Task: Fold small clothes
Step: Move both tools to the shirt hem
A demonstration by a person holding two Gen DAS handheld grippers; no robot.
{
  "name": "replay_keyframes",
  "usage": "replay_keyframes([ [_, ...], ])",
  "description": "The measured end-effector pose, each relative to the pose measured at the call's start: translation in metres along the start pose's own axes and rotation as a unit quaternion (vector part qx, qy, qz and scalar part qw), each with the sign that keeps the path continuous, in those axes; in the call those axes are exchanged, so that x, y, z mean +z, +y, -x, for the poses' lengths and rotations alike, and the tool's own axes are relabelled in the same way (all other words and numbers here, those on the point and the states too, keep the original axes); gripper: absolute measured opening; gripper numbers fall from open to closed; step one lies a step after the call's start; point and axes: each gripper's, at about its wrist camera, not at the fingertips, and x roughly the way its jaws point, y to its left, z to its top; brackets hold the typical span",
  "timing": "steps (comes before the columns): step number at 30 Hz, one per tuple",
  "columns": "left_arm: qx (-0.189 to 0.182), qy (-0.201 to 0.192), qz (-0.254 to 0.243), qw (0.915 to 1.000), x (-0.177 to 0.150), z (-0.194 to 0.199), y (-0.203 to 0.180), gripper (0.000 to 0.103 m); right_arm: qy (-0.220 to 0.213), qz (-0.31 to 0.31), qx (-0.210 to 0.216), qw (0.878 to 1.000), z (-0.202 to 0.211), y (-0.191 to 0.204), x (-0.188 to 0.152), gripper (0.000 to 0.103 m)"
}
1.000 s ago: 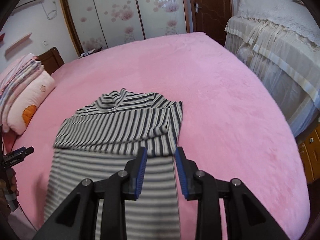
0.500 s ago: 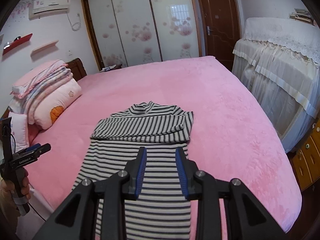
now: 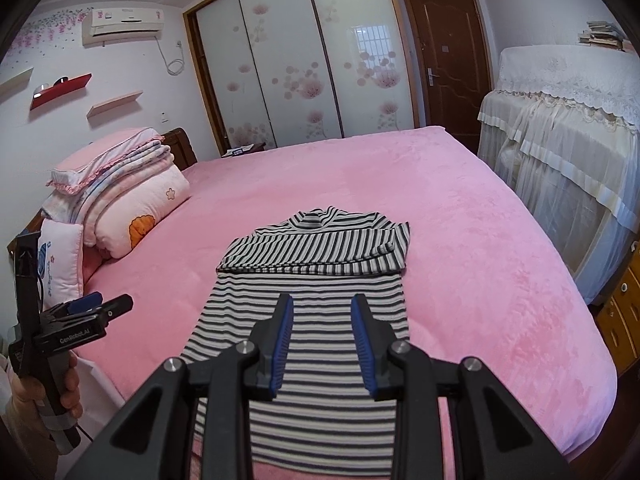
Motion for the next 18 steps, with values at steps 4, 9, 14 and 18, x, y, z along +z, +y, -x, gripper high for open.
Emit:
replay_keyframes([
  [4, 0.007, 0.001, -0.005, 1.0000, -0.024, -0.004, 0.005, 0.091, 0.003, 0.017, -0.013, 1.000, 0.000, 0.006, -0.024, 0.034],
  [9, 0.006, 0.024, -0.005, 0.9997, -0.062, -0.029, 0.023, 0.091, 0.031, 0.035, -0.030, 0.998, -0.015, 0.005, -0.060, 0.045],
  [14, 0.012, 0.051, 0.020, 0.9984, -0.096, -0.057, 0.051, 0.091, 0.068, 0.036, -0.049, 0.996, -0.036, -0.011, -0.092, 0.045],
  [18, 0.010, 0.084, 0.046, 0.9954, -0.114, -0.081, 0.069, 0.091, 0.103, 0.000, -0.049, 0.993, -0.056, -0.035, -0.112, 0.045],
])
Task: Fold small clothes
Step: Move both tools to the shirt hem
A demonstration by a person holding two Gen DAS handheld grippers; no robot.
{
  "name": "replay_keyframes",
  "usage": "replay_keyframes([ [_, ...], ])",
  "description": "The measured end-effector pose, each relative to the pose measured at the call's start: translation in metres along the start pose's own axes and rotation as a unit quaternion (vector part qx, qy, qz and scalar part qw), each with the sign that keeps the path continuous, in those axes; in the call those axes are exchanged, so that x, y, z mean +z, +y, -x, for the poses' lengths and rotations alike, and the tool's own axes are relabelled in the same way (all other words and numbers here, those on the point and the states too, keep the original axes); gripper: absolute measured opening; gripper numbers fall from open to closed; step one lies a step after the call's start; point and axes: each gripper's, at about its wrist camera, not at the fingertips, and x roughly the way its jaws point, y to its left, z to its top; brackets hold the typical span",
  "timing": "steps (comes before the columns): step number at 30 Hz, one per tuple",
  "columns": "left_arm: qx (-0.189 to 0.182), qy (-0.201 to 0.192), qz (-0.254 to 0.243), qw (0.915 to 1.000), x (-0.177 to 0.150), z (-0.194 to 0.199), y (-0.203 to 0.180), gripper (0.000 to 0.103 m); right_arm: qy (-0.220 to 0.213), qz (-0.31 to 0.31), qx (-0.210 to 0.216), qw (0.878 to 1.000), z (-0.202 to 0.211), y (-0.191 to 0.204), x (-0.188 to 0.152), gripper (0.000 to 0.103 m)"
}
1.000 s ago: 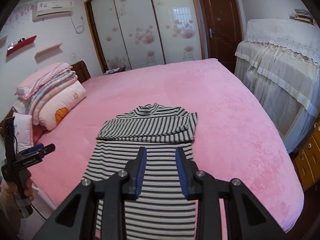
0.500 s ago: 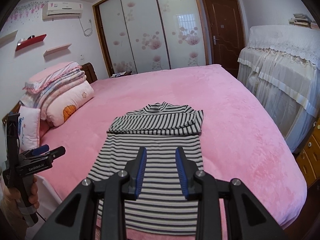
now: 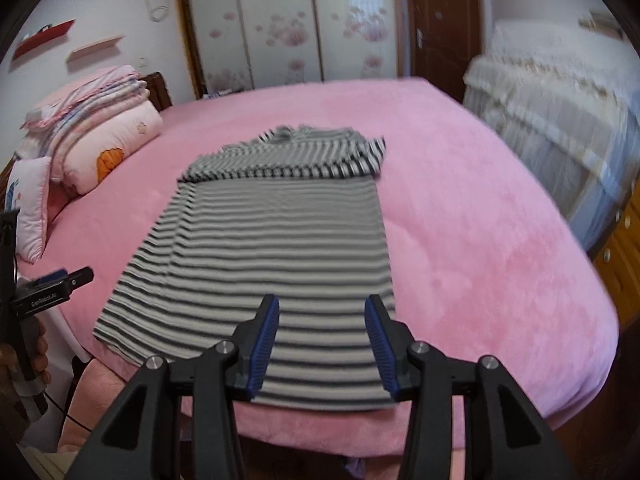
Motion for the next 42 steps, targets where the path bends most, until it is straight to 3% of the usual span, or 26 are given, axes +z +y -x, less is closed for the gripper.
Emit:
replay_keyframes([
  [6, 0.010, 0.031, 0.001, 0.9995, -0.014, -0.030, 0.015, 0.091, 0.049, -0.024, -0.019, 0.998, -0.035, -0.025, -0.021, 0.045],
  [18, -0.044, 0.090, 0.035, 0.9944, -0.035, -0.068, 0.045, 0.091, 0.085, -0.017, -0.025, 0.996, -0.053, -0.052, -0.039, 0.045],
  [29, -0.118, 0.095, 0.044, 0.9875, -0.046, -0.076, 0.059, 0.090, 0.132, -0.070, 0.038, 0.988, -0.081, -0.075, -0.056, 0.045],
  [33, -0.153, 0.096, 0.040, 0.9828, -0.049, -0.073, 0.059, 0.079, 0.136, -0.075, 0.059, 0.986, -0.083, -0.075, -0.057, 0.045],
  [42, -0.201, 0.104, 0.058, 0.9723, -0.052, -0.079, 0.065, 0.075, 0.148, -0.072, 0.085, 0.983, -0.086, -0.067, -0.062, 0.045],
])
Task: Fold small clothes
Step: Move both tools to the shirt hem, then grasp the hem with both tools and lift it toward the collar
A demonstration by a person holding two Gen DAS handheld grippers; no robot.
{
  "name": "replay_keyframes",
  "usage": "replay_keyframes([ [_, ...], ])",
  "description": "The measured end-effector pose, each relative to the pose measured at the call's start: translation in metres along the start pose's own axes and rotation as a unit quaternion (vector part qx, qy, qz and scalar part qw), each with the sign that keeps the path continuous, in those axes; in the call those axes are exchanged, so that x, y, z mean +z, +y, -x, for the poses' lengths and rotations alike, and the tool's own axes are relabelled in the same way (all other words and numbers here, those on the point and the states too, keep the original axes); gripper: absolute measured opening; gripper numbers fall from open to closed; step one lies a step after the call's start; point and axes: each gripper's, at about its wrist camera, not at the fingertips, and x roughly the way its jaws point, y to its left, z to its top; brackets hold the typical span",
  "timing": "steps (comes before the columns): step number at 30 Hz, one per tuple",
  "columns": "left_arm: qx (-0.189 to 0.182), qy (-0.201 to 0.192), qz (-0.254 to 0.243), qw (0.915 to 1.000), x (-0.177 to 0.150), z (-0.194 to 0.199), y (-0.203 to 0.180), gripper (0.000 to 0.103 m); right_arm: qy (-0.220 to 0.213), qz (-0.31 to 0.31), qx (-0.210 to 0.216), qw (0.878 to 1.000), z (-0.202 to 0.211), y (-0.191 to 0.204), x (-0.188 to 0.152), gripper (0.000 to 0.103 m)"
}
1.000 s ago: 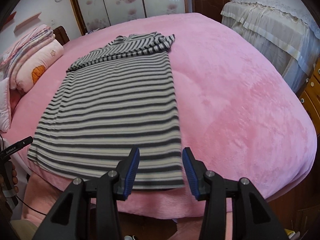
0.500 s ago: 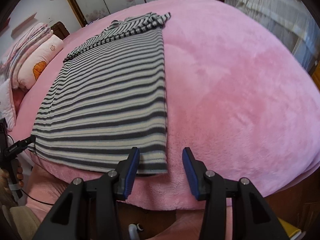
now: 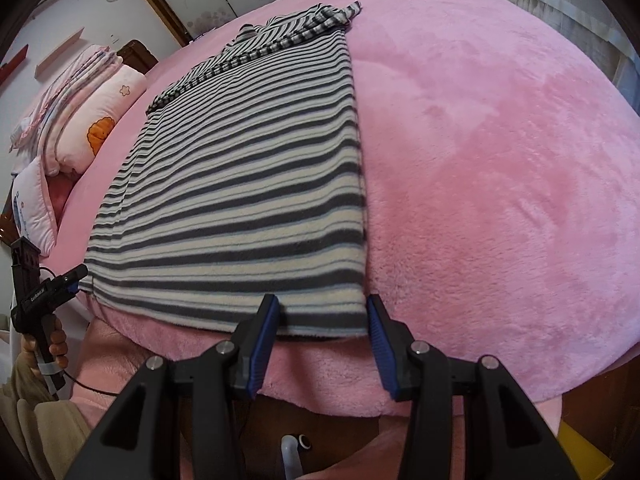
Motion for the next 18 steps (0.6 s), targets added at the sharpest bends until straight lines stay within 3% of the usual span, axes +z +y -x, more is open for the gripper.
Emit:
replay_keyframes([
  [3, 0.016, 0.010, -0.012, 0.9997, -0.002, -0.005, 0.000, 0.065, 0.000, -0.005, 0.001, 1.000, -0.002, -0.001, 0.000, 0.045],
  [9, 0.025, 0.015, -0.021, 0.9994, -0.005, -0.005, -0.005, 0.056, -0.002, -0.009, -0.001, 1.000, -0.006, 0.000, -0.002, 0.040],
  [17, 0.002, 0.025, -0.003, 0.9997, -0.007, -0.006, -0.003, 0.056, -0.010, -0.052, 0.034, 0.998, -0.002, -0.011, -0.003, 0.040],
  [18, 0.004, 0.026, -0.005, 0.9996, -0.007, -0.006, -0.004, 0.056, -0.011, -0.056, 0.036, 0.998, -0.002, -0.012, -0.004, 0.033],
])
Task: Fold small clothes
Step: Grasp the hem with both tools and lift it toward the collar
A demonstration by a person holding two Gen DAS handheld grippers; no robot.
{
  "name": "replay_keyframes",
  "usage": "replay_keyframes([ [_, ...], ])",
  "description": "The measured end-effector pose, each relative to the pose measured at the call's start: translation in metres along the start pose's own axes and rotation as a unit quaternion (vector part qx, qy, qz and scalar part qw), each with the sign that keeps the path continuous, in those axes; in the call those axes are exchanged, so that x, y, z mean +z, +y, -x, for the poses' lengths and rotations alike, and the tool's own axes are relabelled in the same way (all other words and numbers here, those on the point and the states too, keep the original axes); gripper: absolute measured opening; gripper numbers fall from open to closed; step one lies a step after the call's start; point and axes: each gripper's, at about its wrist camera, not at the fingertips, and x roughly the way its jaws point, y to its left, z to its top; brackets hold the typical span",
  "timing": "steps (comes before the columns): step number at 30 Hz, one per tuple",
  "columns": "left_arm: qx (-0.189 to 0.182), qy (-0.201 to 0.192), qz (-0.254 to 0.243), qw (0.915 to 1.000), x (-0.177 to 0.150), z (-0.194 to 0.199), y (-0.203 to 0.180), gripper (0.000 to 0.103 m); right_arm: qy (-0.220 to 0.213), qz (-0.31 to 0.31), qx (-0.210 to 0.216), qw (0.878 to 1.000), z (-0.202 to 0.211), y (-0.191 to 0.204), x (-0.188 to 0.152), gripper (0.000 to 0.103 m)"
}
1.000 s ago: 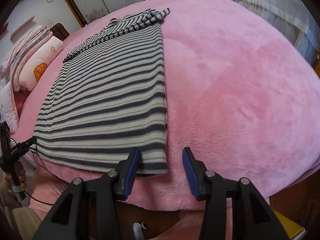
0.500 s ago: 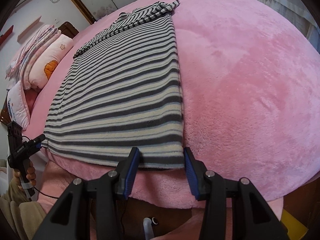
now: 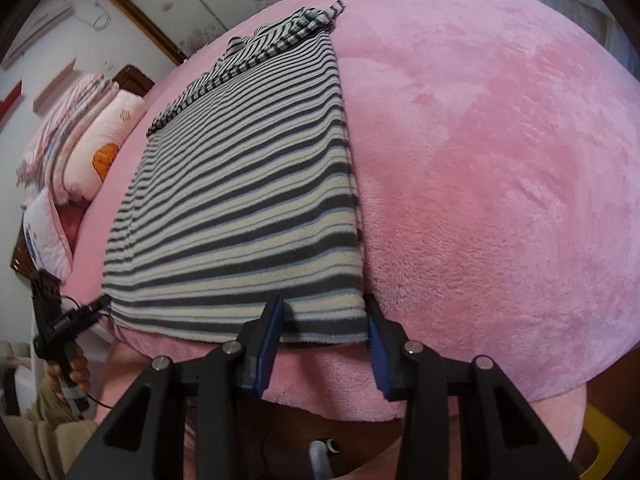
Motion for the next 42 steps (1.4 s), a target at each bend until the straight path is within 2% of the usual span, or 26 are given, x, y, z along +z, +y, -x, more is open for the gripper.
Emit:
replay_keyframes([
  [1, 0.001, 0.002, -0.001, 1.0000, 0.000, -0.001, -0.001, 0.050, 0.001, -0.004, 0.002, 1.000, 0.000, -0.001, 0.000, 0.028],
  [2, 0.002, 0.006, -0.002, 1.0000, -0.001, -0.002, -0.003, 0.044, 0.005, -0.010, 0.010, 1.000, -0.001, -0.003, 0.000, 0.016],
  [3, 0.002, 0.010, -0.004, 0.9999, -0.001, -0.004, -0.004, 0.028, 0.008, -0.014, 0.013, 1.000, -0.001, -0.003, 0.000, 0.010],
  [4, 0.000, 0.017, -0.006, 0.9998, -0.001, -0.005, -0.005, 0.012, 0.009, -0.014, 0.010, 1.000, -0.001, -0.002, 0.000, 0.009],
  [5, -0.006, 0.027, -0.004, 0.9996, -0.002, -0.007, -0.006, 0.012, 0.008, -0.011, 0.008, 1.000, -0.001, -0.001, 0.000, 0.008],
  [8, 0.007, 0.025, -0.009, 0.9996, -0.003, -0.003, -0.013, 0.009, 0.001, 0.015, -0.009, 1.000, 0.005, 0.010, -0.002, 0.007],
  [11, 0.008, 0.018, 0.007, 0.9998, 0.001, 0.006, -0.018, 0.008, -0.015, 0.033, 0.000, 0.999, 0.020, 0.021, 0.000, 0.006],
  [12, 0.002, 0.013, 0.017, 0.9998, 0.002, 0.010, -0.018, 0.008, -0.022, 0.037, 0.003, 0.999, 0.025, 0.024, 0.000, 0.006],
  [14, -0.040, -0.009, 0.051, 0.9978, 0.007, 0.023, -0.017, 0.008, -0.041, 0.045, 0.013, 0.998, 0.041, 0.030, 0.005, 0.006],
  [16, -0.084, -0.042, 0.082, 0.9922, 0.014, 0.040, -0.016, 0.008, -0.057, 0.044, 0.026, 0.997, 0.053, 0.032, 0.012, 0.006],
  [18, -0.108, -0.066, 0.097, 0.9873, 0.022, 0.052, -0.017, 0.008, -0.075, 0.045, 0.042, 0.995, 0.065, 0.036, 0.020, 0.006],
  [22, -0.143, -0.117, 0.121, 0.9752, 0.052, 0.073, -0.027, 0.008, -0.113, 0.058, 0.067, 0.990, 0.086, 0.052, 0.043, 0.006],
  [25, -0.153, -0.147, 0.144, 0.9665, 0.080, 0.082, -0.033, 0.008, -0.143, 0.062, 0.081, 0.984, 0.099, 0.064, 0.074, 0.006],
  [27, -0.145, -0.176, 0.152, 0.9617, 0.108, 0.088, -0.038, 0.008, -0.159, 0.057, 0.085, 0.982, 0.106, 0.070, 0.097, 0.006],
  [31, -0.125, -0.200, 0.158, 0.9589, 0.162, 0.088, -0.049, 0.008, -0.186, 0.055, 0.086, 0.977, 0.115, 0.082, 0.144, 0.006],
  [36, -0.075, -0.200, 0.148, 0.9655, 0.229, 0.074, -0.061, 0.008, -0.199, 0.069, 0.062, 0.976, 0.102, 0.106, 0.208, 0.006],
  [42, -0.019, -0.190, 0.122, 0.9739, 0.322, 0.036, -0.073, 0.008, -0.197, 0.052, 0.036, 0.978, 0.059, 0.123, 0.285, 0.006],
])
